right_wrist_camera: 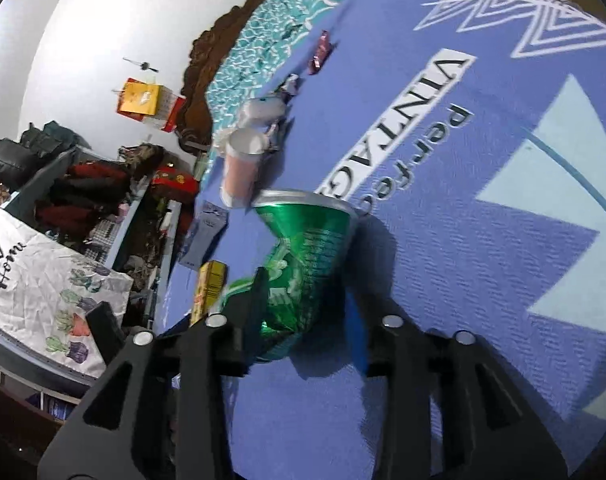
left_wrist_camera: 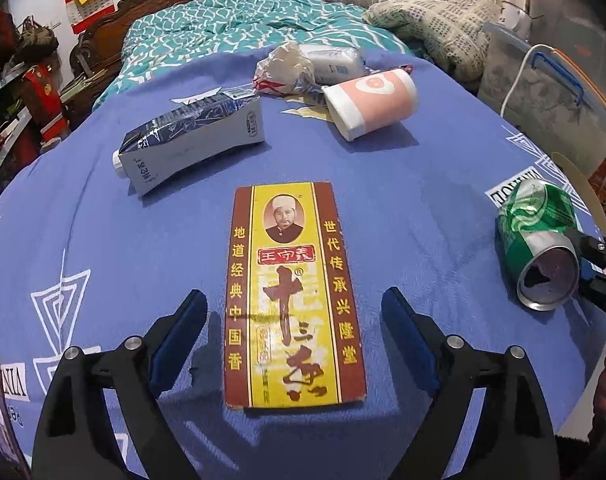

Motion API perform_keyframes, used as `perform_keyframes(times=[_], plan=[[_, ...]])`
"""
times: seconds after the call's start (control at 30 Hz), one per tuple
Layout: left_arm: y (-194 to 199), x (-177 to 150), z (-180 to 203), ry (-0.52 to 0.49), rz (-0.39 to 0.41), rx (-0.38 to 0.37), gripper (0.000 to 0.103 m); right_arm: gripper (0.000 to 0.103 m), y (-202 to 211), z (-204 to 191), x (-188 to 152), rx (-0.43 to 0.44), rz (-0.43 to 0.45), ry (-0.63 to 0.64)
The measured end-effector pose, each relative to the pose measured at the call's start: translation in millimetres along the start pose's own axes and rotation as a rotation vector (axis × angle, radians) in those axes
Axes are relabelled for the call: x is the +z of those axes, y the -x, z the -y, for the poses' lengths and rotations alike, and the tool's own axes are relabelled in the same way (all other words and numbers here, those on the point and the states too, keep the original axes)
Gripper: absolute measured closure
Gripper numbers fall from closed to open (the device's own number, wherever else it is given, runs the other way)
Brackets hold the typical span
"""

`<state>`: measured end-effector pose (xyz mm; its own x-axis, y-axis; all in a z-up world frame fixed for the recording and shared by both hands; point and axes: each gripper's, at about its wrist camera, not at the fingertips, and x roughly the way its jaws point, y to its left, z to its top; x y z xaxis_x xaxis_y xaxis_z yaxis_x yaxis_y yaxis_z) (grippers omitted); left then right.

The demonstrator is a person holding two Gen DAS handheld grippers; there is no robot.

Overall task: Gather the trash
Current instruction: 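Grasp the yellow spice box with the left tool while the right tool grasps the green can, then carry the spice box and green can to the bin and release both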

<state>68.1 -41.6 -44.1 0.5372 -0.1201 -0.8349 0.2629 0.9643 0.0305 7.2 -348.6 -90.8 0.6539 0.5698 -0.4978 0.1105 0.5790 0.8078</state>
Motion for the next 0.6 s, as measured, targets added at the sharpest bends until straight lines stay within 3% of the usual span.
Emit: perform_keyframes(times=[0.07,0.13,0.23,0.27,0.3,0.4,0.53,0.6], plan=[[-4.4,-0.3,-0.6,0.002,-0.022,-0.008,0.046,0.050,-1.8,-5.3,1.1,0.008,0.001,0.022],[-3.5,-1.5,0.2,-0.011,-0.013,-0.006,0.047,0.050,-6.6,-10.7,1.3,0.008,-0.005,0.045],[-0.1,-2.6,-0.8,-0.001,-0.013,-0.061,0.047,0.052,-14.9,-17.3,1.8,0.015,-0.010,0.065],[0.2,-2.1,-0.2,0.007,-0.015,-0.083,0.047,0.056,-16.6,-18.1,2.4,0.019,-0.013,0.067],[0.4,-0.9,1.0,0.015,-0.019,-0.112,0.047,0.067,-19.6,-17.7,2.6,0.031,-0.023,0.060],[0.3,4.0,10.5,0.020,-0.031,-0.185,0.047,0.080,-28.6,-8.5,1.9,0.070,-0.059,0.015],[2.2,15.0,33.8,-0.018,-0.027,-0.237,0.047,0.081,-18.7,-7.2,2.5,0.088,-0.017,0.014],[4.6,23.9,48.2,-0.051,-0.016,-0.258,0.047,0.081,-0.3,-2.6,9.4,0.093,0.045,0.004]])
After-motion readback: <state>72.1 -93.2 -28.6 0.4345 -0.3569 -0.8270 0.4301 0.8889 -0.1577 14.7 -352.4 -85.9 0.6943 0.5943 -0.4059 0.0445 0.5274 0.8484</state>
